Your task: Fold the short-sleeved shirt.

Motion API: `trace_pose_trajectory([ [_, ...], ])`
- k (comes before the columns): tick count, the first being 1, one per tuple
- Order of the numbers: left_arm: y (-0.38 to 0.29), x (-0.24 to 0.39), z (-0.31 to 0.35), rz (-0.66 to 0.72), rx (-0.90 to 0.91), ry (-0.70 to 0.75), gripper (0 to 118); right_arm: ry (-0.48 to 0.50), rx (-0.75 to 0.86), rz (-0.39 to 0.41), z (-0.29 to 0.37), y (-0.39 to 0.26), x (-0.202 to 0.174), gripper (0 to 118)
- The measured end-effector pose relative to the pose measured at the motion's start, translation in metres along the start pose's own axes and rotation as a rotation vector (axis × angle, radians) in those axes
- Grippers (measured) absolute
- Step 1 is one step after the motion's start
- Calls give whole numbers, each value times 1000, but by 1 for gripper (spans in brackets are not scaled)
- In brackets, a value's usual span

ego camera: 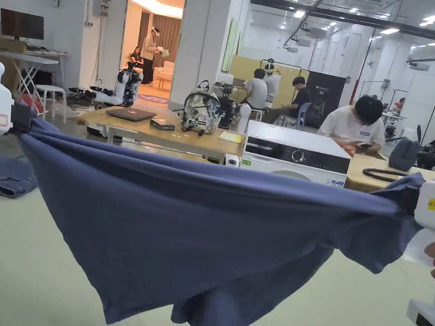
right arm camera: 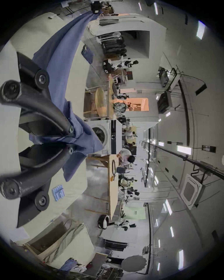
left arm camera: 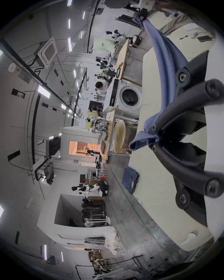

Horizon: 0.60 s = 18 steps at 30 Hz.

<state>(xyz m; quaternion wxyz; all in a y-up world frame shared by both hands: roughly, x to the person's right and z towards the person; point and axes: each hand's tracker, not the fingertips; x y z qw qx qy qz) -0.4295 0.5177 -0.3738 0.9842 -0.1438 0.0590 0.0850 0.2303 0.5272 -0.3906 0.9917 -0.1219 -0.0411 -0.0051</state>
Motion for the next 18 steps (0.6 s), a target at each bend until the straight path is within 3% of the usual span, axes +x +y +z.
trace_pose_trajectory([
  [9,29,-2,-47,10,26,-6,1,-46,76,28,-32,39,-4,6],
  [18,-19,15,-59,-75,3,51,1,-81,72,41,-43,-3,-10,6],
])
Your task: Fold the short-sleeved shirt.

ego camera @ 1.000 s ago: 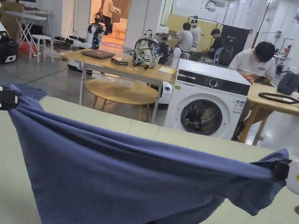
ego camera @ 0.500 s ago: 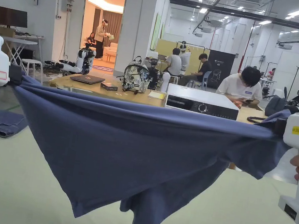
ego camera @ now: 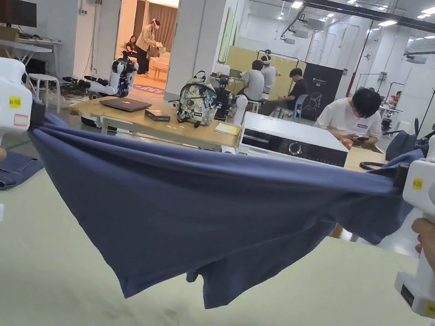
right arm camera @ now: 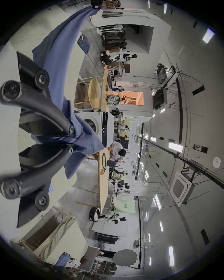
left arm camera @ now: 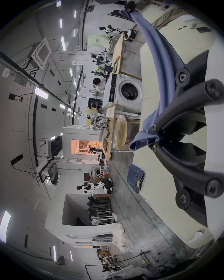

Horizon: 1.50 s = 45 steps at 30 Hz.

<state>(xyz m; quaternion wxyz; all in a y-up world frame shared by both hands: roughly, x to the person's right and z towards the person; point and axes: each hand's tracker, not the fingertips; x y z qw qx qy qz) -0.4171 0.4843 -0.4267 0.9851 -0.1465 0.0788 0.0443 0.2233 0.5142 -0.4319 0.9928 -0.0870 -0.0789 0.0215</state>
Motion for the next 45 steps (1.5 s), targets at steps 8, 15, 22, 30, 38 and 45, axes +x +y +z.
trace_pose_trajectory([
  [8,-102,-2,6,-58,-114,-20,1,-21,-108,62,22,-93,10,6],
  [15,-180,-12,62,-66,-145,-51,1,-17,-165,117,84,-172,24,6],
  [22,-257,-27,132,-62,-168,-71,1,-5,-244,135,154,-238,32,6],
  [30,-335,-34,182,-56,-285,-53,1,1,-375,168,210,-300,31,6],
  [38,-398,-37,181,-67,-430,-34,1,5,-496,147,219,-351,32,7],
  [45,-397,-41,191,-56,-411,42,36,-17,-470,152,220,-365,24,61],
])
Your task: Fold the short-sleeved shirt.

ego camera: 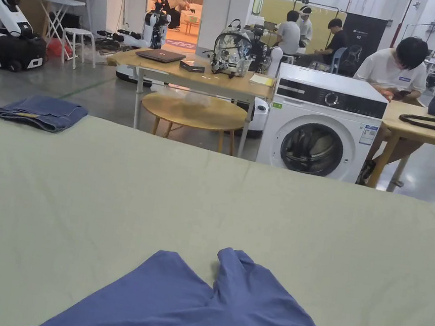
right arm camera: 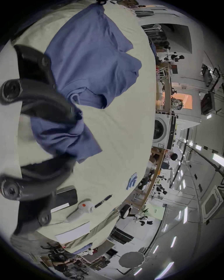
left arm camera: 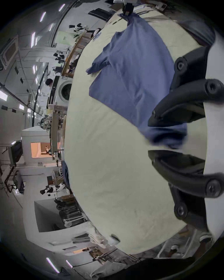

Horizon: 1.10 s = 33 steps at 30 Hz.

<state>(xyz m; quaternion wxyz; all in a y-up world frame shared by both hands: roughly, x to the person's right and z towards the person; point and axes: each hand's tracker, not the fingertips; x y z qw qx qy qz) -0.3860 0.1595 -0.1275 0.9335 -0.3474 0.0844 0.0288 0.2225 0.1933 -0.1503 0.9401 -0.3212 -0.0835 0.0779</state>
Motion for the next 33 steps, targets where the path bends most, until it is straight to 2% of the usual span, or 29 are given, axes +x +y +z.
trace_pose_trajectory([
  [3,10,-1,12,32,38,1,47,14,64,-20,8,10,-6,62],
  [9,34,22,25,48,110,-62,48,97,211,-77,21,31,-37,62],
  [15,61,80,23,-43,226,-127,48,161,364,-94,39,61,-87,61],
  [16,65,92,25,-52,247,-139,44,164,381,-95,41,65,-95,57],
  [17,70,102,26,-64,268,-150,36,164,399,-98,44,68,-102,50],
  [18,76,118,35,-74,300,-153,22,167,415,-101,45,72,-108,32],
  [19,80,129,37,-84,329,-150,13,169,430,-107,46,75,-113,19],
  [22,89,151,43,-97,378,-157,0,173,454,-121,44,81,-125,3],
  [23,92,157,45,-96,392,-164,0,169,462,-122,44,82,-127,0],
  [30,107,169,41,-115,421,-167,0,170,474,-132,49,90,-133,0],
  [33,111,159,34,-77,317,-181,0,184,454,-136,44,91,-132,0],
])
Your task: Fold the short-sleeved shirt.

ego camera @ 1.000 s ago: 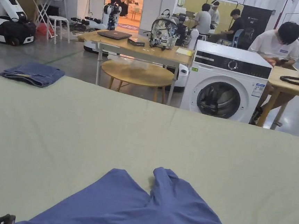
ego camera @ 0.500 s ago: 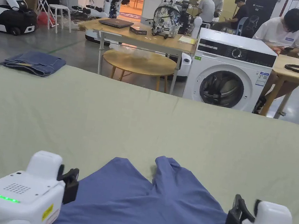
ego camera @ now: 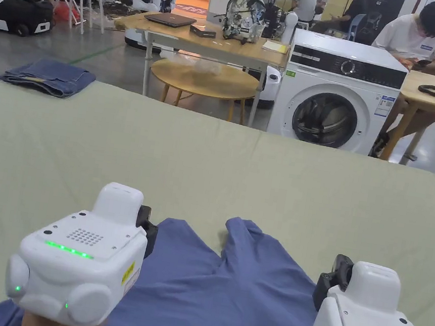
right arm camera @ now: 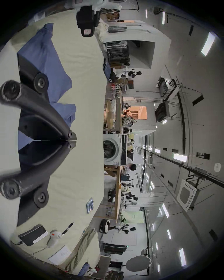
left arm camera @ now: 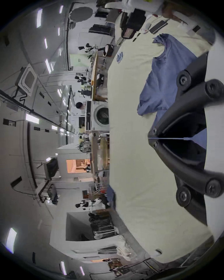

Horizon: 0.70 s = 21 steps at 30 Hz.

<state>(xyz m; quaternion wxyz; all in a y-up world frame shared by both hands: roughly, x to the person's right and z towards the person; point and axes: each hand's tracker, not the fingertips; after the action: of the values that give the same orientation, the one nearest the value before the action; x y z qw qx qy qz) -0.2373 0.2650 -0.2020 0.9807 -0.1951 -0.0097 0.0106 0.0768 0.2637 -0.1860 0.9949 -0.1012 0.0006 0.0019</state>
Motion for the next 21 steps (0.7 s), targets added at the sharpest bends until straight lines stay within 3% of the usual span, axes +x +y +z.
trace_pose_trajectory([
  [13,-50,-157,18,278,-422,57,1,25,-128,26,-27,-25,6,0],
  [14,-53,-167,19,296,-451,62,10,26,-135,28,-29,-27,5,0],
  [15,-57,-177,21,323,-465,76,27,27,-144,29,-31,-29,4,0],
  [17,-61,-180,28,373,-497,76,42,35,-162,29,-31,-29,1,0],
  [19,-70,-188,27,408,-533,102,74,39,-175,25,-35,-33,0,0],
  [21,-80,-193,20,433,-550,107,77,47,-191,21,-39,-39,-2,0],
])
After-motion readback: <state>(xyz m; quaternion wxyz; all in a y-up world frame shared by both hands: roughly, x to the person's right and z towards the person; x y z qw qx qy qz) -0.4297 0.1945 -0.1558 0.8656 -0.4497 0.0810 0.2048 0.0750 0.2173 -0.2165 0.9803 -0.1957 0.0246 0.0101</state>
